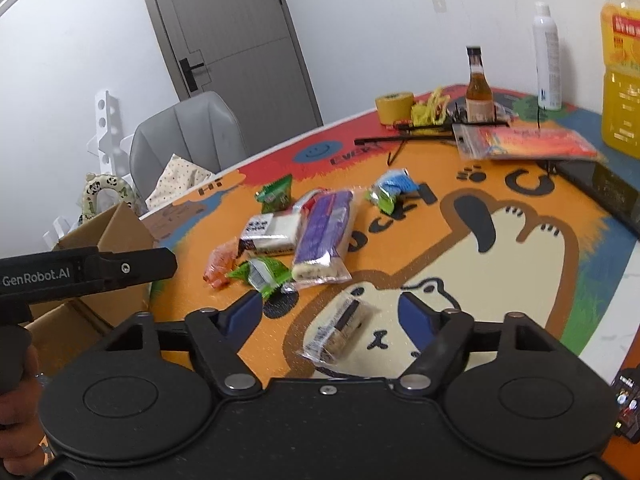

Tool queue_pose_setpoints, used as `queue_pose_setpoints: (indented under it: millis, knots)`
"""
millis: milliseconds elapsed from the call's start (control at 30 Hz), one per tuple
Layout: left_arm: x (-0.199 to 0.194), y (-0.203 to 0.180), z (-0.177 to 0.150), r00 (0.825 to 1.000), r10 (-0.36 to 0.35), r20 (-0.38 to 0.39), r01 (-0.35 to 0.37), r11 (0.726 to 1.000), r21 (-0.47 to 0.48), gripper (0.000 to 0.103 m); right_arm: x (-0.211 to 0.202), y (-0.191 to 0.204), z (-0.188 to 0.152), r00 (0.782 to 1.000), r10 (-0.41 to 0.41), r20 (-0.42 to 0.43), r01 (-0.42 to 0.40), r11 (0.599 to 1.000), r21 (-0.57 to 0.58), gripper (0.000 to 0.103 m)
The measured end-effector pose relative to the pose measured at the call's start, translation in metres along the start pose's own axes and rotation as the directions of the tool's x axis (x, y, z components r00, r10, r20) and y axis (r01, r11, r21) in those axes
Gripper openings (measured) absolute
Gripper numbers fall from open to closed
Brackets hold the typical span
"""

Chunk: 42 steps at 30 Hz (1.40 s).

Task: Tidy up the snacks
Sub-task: 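Move both tools back over the snack pile, then grasp the green snack bag with the left gripper while the right gripper grasps a clear wrapped snack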

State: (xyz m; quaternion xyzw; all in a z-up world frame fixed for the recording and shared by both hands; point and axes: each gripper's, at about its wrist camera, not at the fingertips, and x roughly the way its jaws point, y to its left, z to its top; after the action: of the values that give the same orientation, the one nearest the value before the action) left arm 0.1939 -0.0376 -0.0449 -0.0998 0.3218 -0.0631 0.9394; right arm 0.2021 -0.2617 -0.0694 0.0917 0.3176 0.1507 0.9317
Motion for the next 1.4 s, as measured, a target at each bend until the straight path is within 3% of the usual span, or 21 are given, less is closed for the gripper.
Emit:
queue_pose_setpoints:
  millis: [333, 533, 633, 700, 900, 1200, 1400]
  knots:
    - [0.019, -0.016, -0.001, 1.000, -0.008, -0.016, 0.009, 1.000, 0.026, 0.060, 0.013, -0.019, -0.008, 0.999, 0.019, -0.036, -0.018, 0.999, 0.030, 0.073]
    - [0.039, -0.021, 0.000, 0.999, 0.003, -0.040, -0.002, 1.000, 0.027, 0.060, 0.031, -0.020, -0.008, 0.997, 0.040, -0.064, -0.037, 0.998, 0.045, 0.063]
    - [0.047, -0.021, 0.000, 0.999, 0.007, -0.051, -0.006, 1.000, 0.023, 0.060, 0.040, -0.018, -0.008, 0.996, 0.052, -0.076, -0.048, 0.998, 0.045, 0.052]
    - [0.055, -0.022, 0.000, 0.998, 0.013, -0.057, -0.011, 1.000, 0.026, 0.060, 0.045, -0.018, -0.010, 0.994, 0.053, -0.095, -0.049, 0.998, 0.043, 0.036]
    - [0.074, -0.022, 0.003, 0.997, 0.043, -0.063, -0.042, 0.999, 0.030, 0.060, 0.048, -0.026, -0.008, 0.993, 0.059, -0.100, -0.055, 0.998, 0.045, 0.021]
    - [0.103, -0.021, 0.007, 0.996, 0.073, -0.045, -0.071, 0.996, 0.049, 0.060, 0.049, -0.047, -0.003, 0.997, 0.032, -0.077, -0.026, 0.997, 0.073, 0.018]
    - [0.119, -0.018, 0.001, 0.993, 0.091, -0.073, -0.088, 0.995, 0.052, 0.060, 0.052, -0.052, -0.001, 0.997, 0.021, -0.071, -0.016, 0.997, 0.075, 0.018]
